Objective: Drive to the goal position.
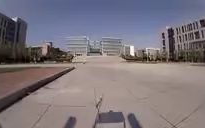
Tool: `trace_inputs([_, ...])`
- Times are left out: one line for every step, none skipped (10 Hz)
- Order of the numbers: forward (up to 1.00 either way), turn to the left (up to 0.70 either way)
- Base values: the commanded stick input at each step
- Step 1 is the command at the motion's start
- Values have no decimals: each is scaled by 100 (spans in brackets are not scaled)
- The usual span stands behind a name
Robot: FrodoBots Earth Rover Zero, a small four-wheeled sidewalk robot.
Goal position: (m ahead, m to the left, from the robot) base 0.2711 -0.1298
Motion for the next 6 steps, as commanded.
trace_inputs([70, 0])
trace_inputs([70, 0])
trace_inputs([70, 0])
trace_inputs([70, 0])
trace_inputs([70, 0])
trace_inputs([70, 0])
